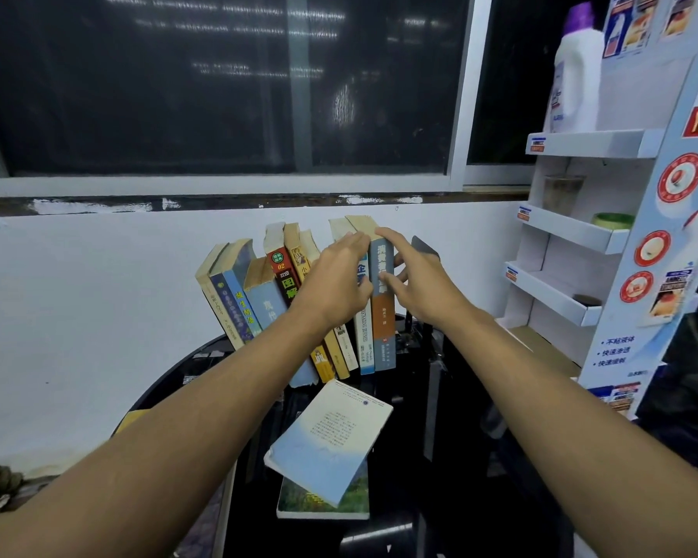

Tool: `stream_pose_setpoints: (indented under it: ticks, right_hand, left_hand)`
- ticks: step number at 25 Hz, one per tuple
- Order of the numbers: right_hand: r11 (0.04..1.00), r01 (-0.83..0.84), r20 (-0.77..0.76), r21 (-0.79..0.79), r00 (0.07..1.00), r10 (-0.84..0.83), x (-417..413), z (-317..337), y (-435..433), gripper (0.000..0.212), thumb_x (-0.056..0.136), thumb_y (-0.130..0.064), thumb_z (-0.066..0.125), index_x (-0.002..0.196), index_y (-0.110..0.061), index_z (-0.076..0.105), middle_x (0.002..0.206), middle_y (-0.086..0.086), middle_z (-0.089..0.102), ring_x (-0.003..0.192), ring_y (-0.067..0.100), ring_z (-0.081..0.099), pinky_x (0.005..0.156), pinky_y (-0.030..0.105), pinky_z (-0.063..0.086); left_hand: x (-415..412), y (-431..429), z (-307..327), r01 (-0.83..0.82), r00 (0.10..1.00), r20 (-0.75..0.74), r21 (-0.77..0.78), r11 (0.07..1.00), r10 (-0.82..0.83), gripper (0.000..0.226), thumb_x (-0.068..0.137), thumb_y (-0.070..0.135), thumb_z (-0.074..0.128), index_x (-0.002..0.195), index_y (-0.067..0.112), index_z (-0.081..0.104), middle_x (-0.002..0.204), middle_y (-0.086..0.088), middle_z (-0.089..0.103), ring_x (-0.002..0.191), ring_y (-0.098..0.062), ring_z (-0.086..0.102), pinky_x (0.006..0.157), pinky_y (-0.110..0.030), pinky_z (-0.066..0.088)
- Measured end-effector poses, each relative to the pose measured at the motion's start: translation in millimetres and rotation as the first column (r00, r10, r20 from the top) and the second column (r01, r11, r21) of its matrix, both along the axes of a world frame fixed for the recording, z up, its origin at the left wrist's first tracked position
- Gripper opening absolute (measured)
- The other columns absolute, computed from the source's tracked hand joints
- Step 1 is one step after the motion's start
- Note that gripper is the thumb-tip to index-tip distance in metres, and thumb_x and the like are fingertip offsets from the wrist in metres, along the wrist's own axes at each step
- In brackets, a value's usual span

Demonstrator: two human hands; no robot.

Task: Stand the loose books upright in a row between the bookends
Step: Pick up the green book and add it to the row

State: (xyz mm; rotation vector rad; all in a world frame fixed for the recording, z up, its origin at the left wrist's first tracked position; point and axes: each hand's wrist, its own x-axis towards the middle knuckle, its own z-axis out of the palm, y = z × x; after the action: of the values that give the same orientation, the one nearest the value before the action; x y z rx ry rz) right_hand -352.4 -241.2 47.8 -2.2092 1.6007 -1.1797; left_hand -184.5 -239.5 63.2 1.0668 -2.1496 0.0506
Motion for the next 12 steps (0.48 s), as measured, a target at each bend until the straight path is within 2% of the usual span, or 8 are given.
stream_pose_setpoints:
  ticks: [2,4,7,8,12]
  right_hand:
    - [1.000,-0.014,-0.027,0.016,1.000,0.014,0.4,1.6,1.7,0.072,0.099,-0.016,0.062,0.155,-0.037,0.020,0.121,-0.001,0.058,0.085,0.002,0.062,0.059,0.010,0.051]
    - [0.997,-0.047,-0.066,0.057,0.997,0.051,-0.4,4.0,3.0,0.083,0.097,-0.015,0.065,0.156,-0.038,0.011,0.130,0.001,0.058,0.094,0.008,0.063,0.069,0.015,0.053]
    - [0.990,-0.073,-0.131,0.121,0.987,0.089,2.5,4.9,9.1,0.099,0.095,-0.020,0.067,0.157,-0.037,-0.009,0.138,0.004,0.054,0.114,0.015,0.059,0.089,0.031,0.055]
    - [0.990,-0.069,-0.146,0.123,0.985,0.087,4.8,5.4,12.7,0.103,0.095,-0.021,0.067,0.156,-0.038,-0.014,0.139,0.006,0.053,0.118,0.017,0.058,0.094,0.036,0.055]
    - [0.994,-0.022,-0.170,0.109,0.985,0.040,15.5,4.4,36.4,0.101,0.094,-0.024,0.067,0.154,-0.043,-0.012,0.142,0.008,0.040,0.127,0.022,0.051,0.095,0.044,0.056]
  left_hand:
    - [1.6,4.4,3.7,0.002,1.000,0.030,0.033,0.999,-0.003,0.035,0.087,0.016,0.066,0.120,0.013,0.055,0.112,-0.003,0.059,0.100,-0.021,0.057,0.086,-0.042,0.054]
    - [3.4,10.0,8.9,0.011,0.998,0.053,0.075,0.997,-0.015,0.036,0.088,0.019,0.067,0.120,0.013,0.055,0.112,-0.004,0.057,0.103,-0.024,0.057,0.087,-0.038,0.052]
    - [11.3,24.6,16.3,0.016,0.996,0.086,0.117,0.993,-0.026,0.055,0.092,0.021,0.068,0.141,0.007,0.048,0.140,-0.012,0.052,0.131,-0.027,0.047,0.106,-0.032,0.039]
    - [15.5,30.3,18.2,0.019,0.995,0.095,0.115,0.993,-0.030,0.059,0.092,0.022,0.067,0.145,0.007,0.045,0.145,-0.012,0.049,0.135,-0.025,0.044,0.109,-0.029,0.035]
    - [40.4,51.6,15.0,0.039,0.991,0.120,0.105,0.994,-0.052,0.062,0.095,0.025,0.063,0.151,0.010,0.039,0.151,-0.007,0.046,0.139,-0.019,0.039,0.105,-0.017,0.024]
